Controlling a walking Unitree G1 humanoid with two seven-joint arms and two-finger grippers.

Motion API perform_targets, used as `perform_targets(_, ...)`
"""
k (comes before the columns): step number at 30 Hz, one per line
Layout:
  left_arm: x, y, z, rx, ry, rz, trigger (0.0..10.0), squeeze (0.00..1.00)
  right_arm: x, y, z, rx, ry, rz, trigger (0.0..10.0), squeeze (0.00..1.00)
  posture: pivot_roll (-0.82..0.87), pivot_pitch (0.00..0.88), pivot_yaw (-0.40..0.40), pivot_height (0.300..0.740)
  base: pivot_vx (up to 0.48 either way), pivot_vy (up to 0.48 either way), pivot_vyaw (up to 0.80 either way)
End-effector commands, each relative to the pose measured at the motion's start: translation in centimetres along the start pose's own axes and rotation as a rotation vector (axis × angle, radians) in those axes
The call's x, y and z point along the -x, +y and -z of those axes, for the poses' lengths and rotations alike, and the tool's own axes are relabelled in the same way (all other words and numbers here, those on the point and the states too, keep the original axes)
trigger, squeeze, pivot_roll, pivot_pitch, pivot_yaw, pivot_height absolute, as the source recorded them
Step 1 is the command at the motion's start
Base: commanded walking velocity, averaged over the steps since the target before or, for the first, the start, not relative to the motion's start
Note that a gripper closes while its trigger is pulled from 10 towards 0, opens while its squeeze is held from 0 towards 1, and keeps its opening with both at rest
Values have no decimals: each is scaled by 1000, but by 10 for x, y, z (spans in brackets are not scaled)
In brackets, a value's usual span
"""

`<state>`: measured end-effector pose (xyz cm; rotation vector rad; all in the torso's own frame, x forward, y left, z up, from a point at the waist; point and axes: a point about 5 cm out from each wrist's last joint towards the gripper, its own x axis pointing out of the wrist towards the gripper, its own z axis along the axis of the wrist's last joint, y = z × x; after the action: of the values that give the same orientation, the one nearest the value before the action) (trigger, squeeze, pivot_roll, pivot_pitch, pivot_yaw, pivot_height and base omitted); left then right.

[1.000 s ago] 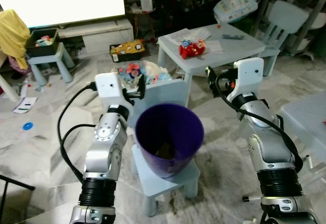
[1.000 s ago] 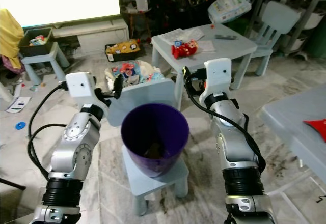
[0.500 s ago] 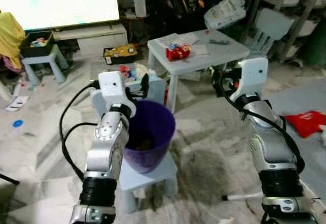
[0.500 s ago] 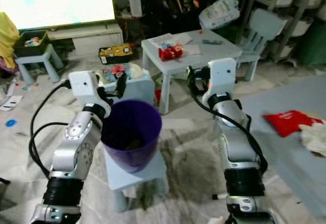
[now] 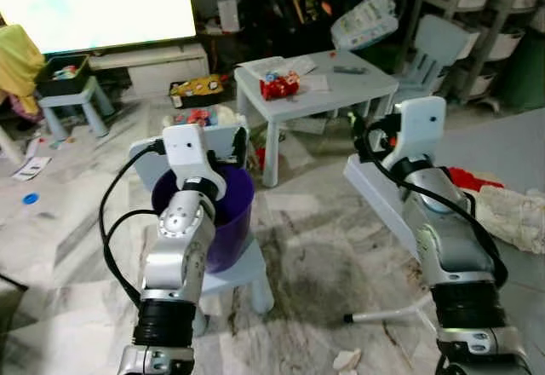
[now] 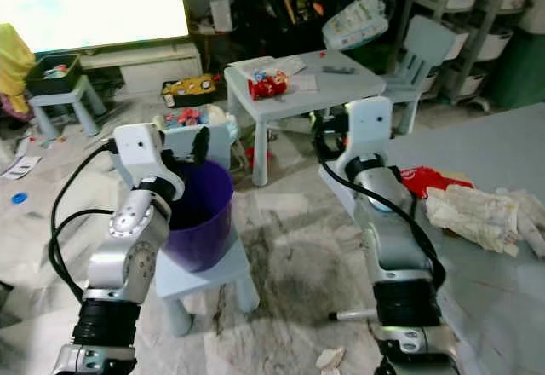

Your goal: Picking trash to rubbish bin

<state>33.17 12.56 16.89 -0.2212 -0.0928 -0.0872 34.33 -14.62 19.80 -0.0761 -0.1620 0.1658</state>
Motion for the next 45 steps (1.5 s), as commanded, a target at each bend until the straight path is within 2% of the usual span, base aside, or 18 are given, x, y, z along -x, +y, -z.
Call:
perform_targets(1,0,0,-1,-8,-5,-10,10000,0,-1,0,-6,0,-18,-8,10000,0,40,0,-19,740,0,0,0)
perform_targets(6,8,7,-1,-57,-25,-15,10000,0,-1,-2,-3,-8,-1,-23,10000,0,44,0,-18,740,0,0,0)
perform_targets(13,11,13,3,-35,-7,-23,10000,0,-2,-3,-3,-11,-1,-29,10000,0,46,0,-21,740,0,0,0)
perform_targets(21,8,8,0,4,-16,-35,10000,0,-3,-4,-5,-14,-6,-33,10000,0,35,0,-19,740,0,32,0)
perform_targets(36,7,5,1,2,-10,-33,10000,0,-4,-4,-6,-9,-7,-41,10000,0,33,0,-20,740,0,54,0)
perform_targets(45,8,4,3,11,-7,-38,10000,0,-2,3,-3,-15,10,-70,10000,0,26,0,-24,740,0,0,-167)
